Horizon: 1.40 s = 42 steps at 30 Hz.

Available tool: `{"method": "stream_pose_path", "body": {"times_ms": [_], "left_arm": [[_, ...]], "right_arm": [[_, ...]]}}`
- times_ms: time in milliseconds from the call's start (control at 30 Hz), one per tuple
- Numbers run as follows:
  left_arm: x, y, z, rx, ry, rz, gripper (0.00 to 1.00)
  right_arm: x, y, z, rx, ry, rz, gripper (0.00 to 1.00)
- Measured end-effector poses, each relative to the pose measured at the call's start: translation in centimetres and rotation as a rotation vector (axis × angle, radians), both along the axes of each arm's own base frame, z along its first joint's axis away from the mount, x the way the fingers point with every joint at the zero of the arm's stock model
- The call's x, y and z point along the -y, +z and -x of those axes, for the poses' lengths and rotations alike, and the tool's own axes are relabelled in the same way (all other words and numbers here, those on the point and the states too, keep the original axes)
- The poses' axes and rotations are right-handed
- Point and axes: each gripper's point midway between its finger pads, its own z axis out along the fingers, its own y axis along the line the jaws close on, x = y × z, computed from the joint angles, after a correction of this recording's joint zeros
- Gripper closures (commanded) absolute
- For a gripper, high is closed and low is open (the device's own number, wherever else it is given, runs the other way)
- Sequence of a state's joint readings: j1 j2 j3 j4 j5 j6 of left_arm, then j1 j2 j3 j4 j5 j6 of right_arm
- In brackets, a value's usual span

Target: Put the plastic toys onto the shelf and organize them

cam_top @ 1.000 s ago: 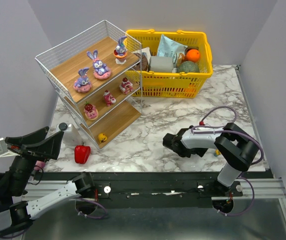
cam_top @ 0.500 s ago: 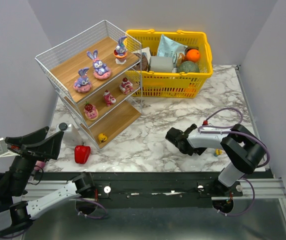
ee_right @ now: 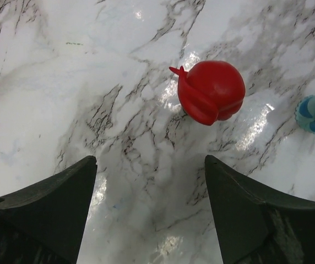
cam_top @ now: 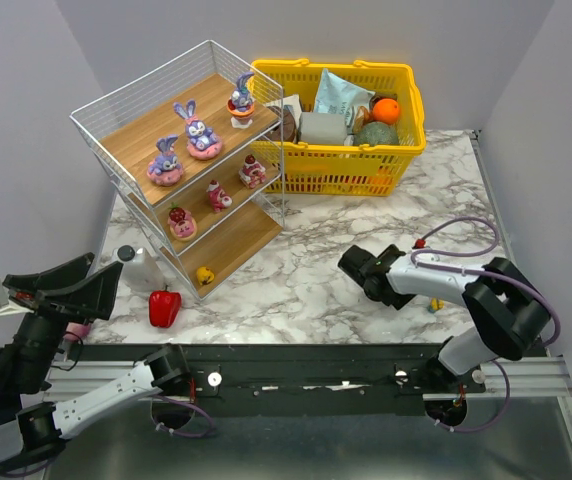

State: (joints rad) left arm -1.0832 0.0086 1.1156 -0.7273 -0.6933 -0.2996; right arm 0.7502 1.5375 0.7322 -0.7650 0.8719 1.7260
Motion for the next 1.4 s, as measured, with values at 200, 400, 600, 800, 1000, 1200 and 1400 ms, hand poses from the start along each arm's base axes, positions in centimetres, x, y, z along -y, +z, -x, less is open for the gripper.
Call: {"method": "stream_pose_path", "body": {"times_ms": [200,400,600,800,1000,1200,1400], "left_arm": [[-0.1,0.4,0.1,0.011,0.0,0.011,0.01],[-0.2,0.6,0.1,0.016,-0.001,0.018,0.01],[-0.2,0.7,0.2,0.017,-0.004,0.023,0.01],[-0.5,1.0,0.3,0.022,-0.005,0.034,0.01],[-0.5,1.0,0.4,0.022,-0.005,0.035,0.01],[-0.6,1.1,0.4,0.023,-0.005,0.036,0.01],[-0.6,1.1,0.4,0.023,-0.005,0.036,0.01]], "right_arm": [[-0.7,1.9,0.2,0.004,0.018,-0.126,0.05],[0.7,3.1,0.8,-0.009,0.024,-0.212,0.02],[2.4,4.6,0.7,-0.001,0.032,-0.258,0.0],[3.7,4.6,0.6,-0.033,0.035,-0.259,0.01],[4.0,3.9,0.5,-0.076,0.043,-0.26,0.08],[4.6,2.8,0.4,-0.113,0.024,-0.255,0.24],[5.3,2.1,0.7,-0.134,-0.005,-0.255,0.33]]}}
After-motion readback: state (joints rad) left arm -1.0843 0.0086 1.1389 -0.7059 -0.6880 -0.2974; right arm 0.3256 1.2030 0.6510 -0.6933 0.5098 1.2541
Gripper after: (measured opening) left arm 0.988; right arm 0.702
